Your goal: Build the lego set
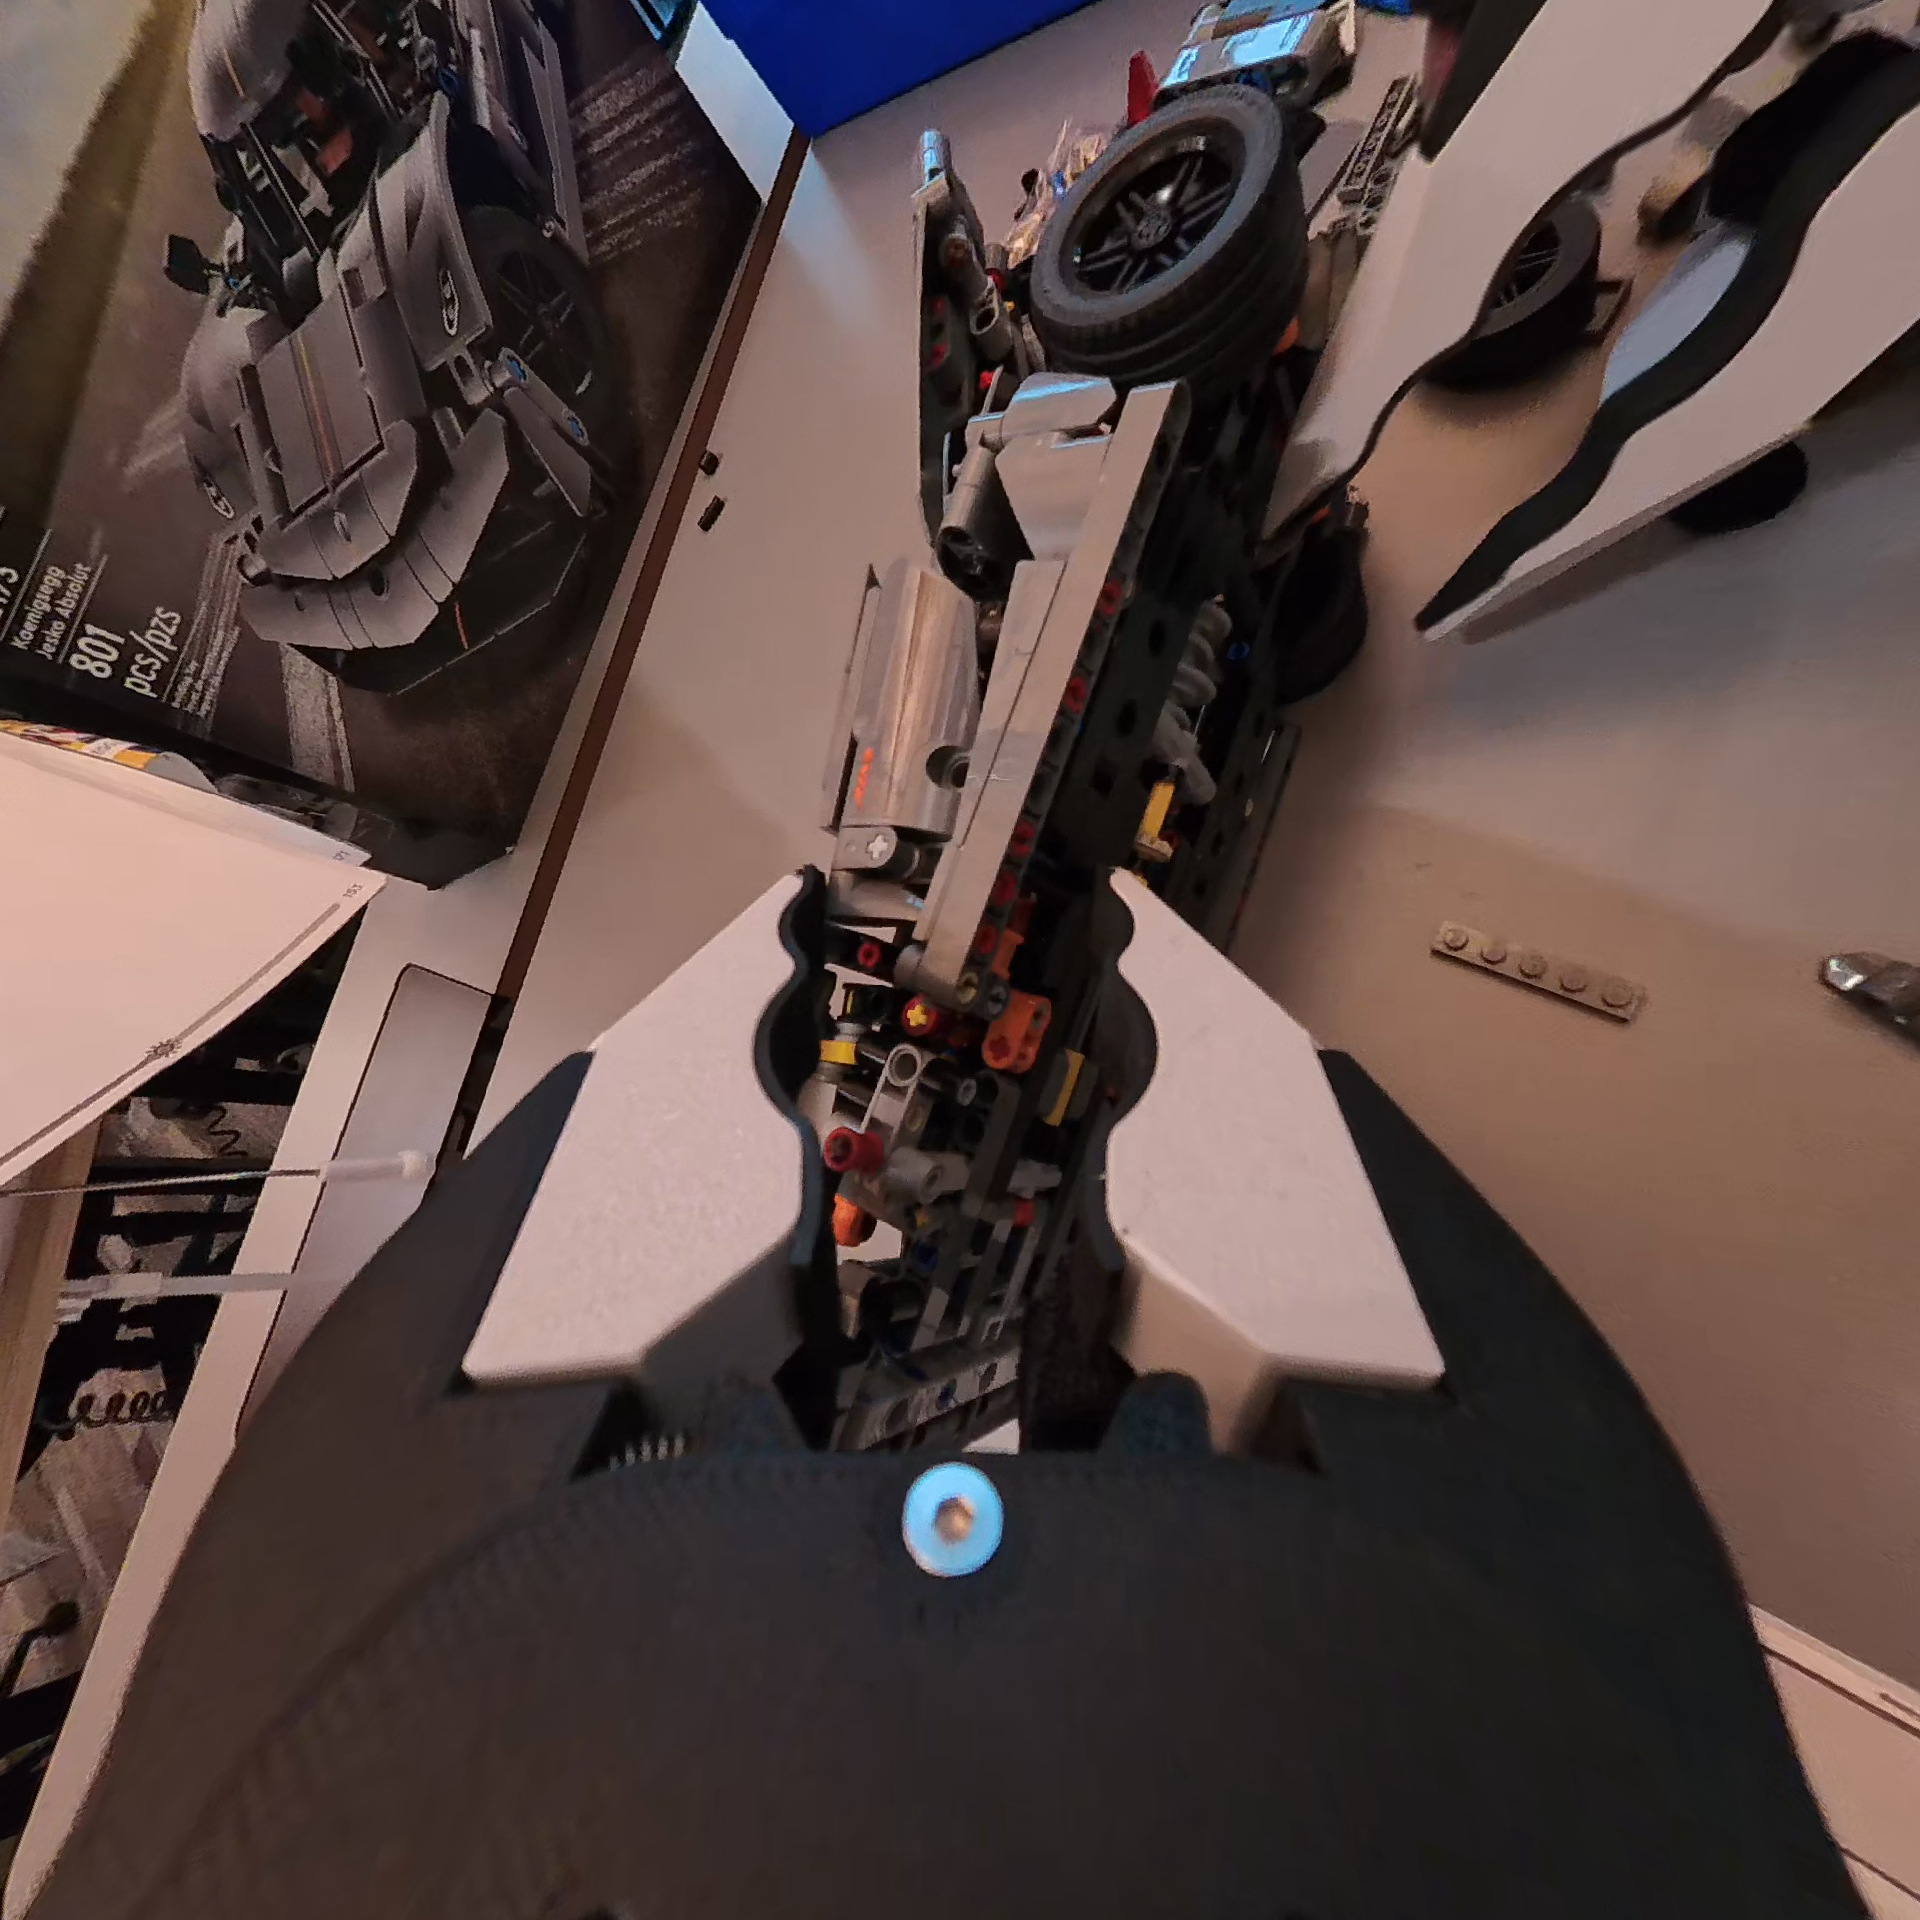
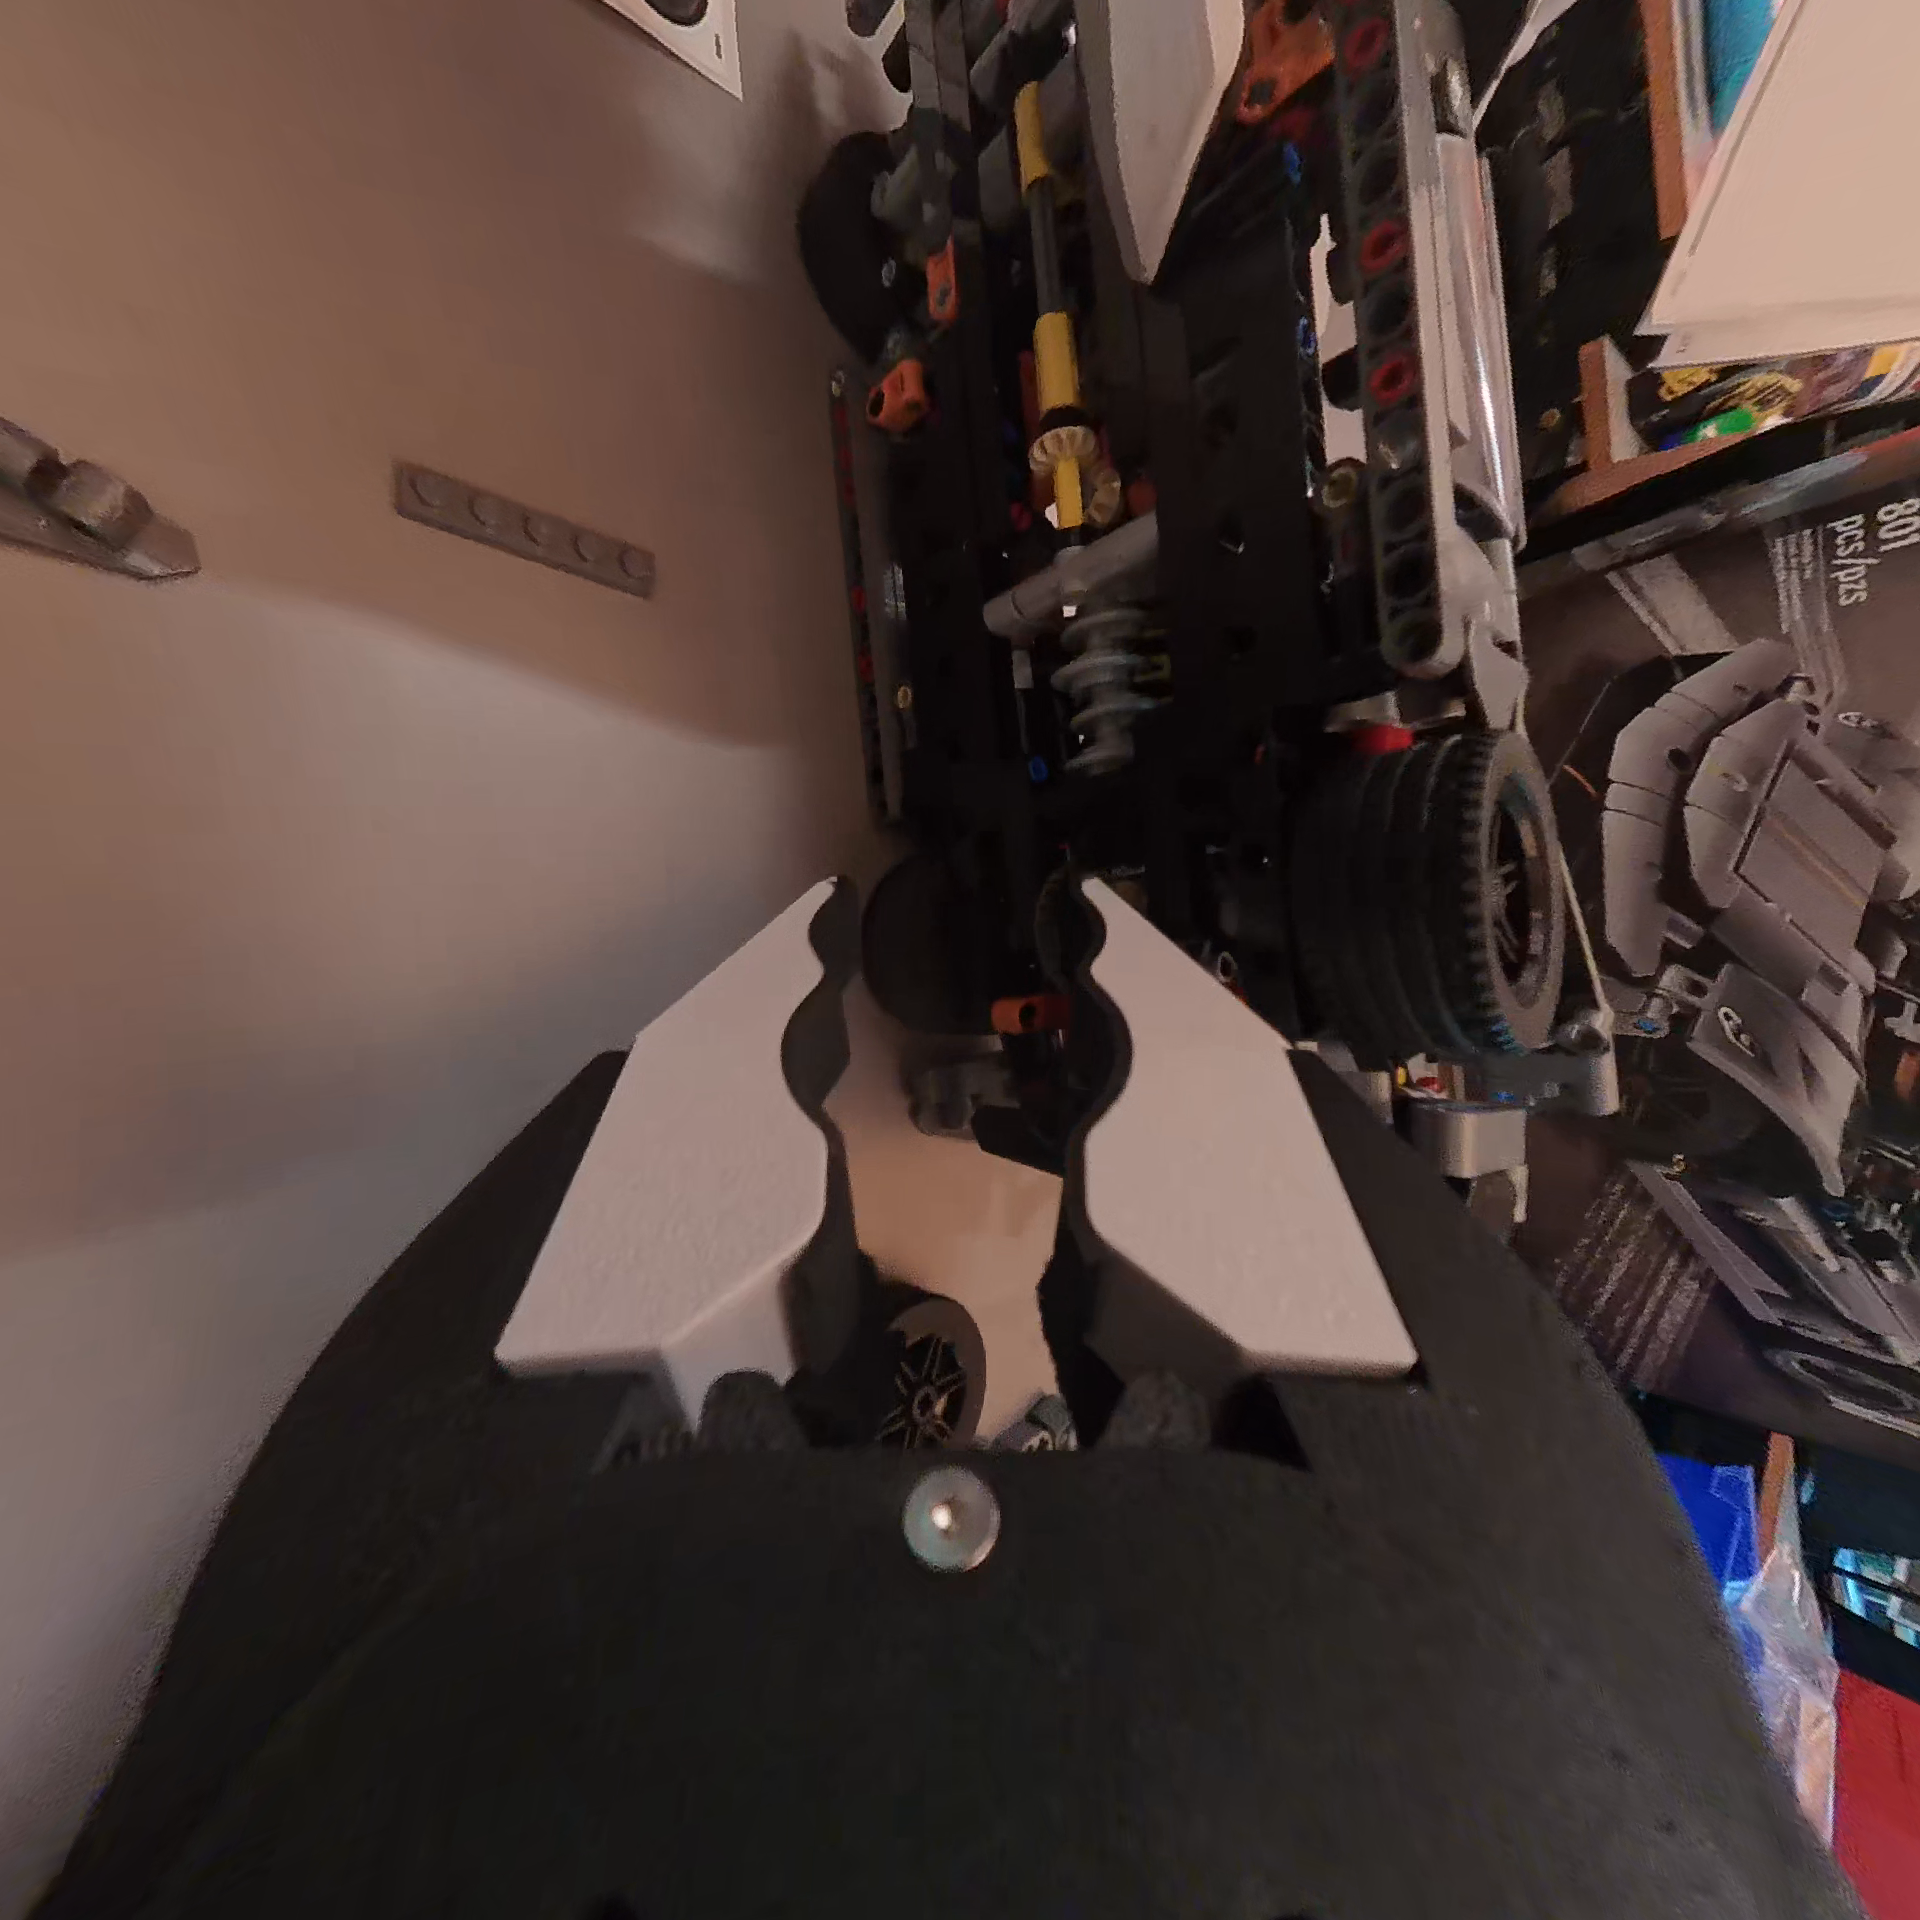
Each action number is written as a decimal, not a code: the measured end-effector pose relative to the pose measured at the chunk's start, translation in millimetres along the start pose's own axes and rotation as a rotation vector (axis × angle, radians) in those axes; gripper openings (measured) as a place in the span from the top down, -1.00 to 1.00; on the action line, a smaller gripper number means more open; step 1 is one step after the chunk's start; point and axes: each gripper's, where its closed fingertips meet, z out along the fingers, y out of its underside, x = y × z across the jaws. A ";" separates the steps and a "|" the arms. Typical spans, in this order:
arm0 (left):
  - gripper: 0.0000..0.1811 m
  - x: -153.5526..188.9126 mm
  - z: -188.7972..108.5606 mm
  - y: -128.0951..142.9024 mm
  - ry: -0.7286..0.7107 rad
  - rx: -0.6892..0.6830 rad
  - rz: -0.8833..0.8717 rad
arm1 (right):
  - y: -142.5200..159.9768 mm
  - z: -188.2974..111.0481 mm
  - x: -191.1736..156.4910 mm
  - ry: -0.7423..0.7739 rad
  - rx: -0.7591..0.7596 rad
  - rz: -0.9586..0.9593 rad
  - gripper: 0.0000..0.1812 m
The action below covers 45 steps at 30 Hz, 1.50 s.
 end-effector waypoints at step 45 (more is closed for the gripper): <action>0.46 1.6 0.9 -0.3 -0.004 0.000 0.010 | -32.9 -32.7 69.8 -0.104 0.057 0.081 0.67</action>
